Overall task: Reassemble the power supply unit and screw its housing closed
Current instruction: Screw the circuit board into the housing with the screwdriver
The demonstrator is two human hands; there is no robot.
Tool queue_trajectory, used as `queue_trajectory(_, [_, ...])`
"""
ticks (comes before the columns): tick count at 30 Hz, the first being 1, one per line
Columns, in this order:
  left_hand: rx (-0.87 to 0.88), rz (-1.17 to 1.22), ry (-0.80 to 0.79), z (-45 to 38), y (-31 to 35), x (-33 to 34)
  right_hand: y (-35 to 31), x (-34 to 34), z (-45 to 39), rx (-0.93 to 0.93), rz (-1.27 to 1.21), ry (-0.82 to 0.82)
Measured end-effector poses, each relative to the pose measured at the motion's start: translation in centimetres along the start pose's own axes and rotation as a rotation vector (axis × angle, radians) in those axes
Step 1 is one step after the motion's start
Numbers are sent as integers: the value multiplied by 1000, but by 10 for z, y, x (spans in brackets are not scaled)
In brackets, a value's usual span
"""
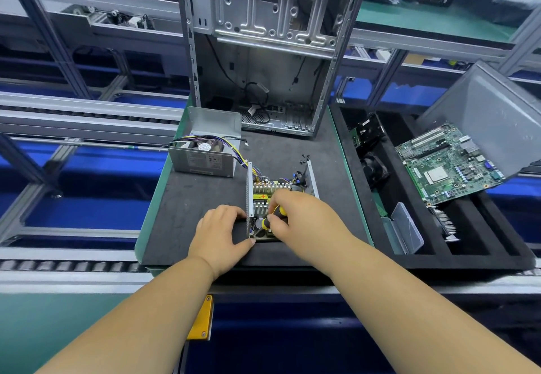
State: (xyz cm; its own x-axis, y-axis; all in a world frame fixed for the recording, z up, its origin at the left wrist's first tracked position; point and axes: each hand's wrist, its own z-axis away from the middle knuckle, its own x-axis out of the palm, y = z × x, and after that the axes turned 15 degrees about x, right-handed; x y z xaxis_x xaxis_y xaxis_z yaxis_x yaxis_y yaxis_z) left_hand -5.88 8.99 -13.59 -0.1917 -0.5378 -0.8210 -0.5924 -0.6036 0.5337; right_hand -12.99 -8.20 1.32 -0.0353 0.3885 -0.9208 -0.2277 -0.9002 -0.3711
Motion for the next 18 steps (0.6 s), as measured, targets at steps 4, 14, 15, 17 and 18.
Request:
queue_trajectory(4, [0,-4,4,0,0,0,1,1,0,5,-3,-6])
queue_trajectory(14, [-4,-2,5,-2,1,0,-9,5,0,-193,209,52])
queue_trajectory(15, [-6,-1,6,-2,1,0,-10,6,-1,-198,234,65])
queue_trajectory(17, [-7,-4,12,-1,2,0,-12,7,-6,-142,259,89])
queue_trajectory(18, [-7,-8,13,-1,2,0,-13,7,-9,-95,269,93])
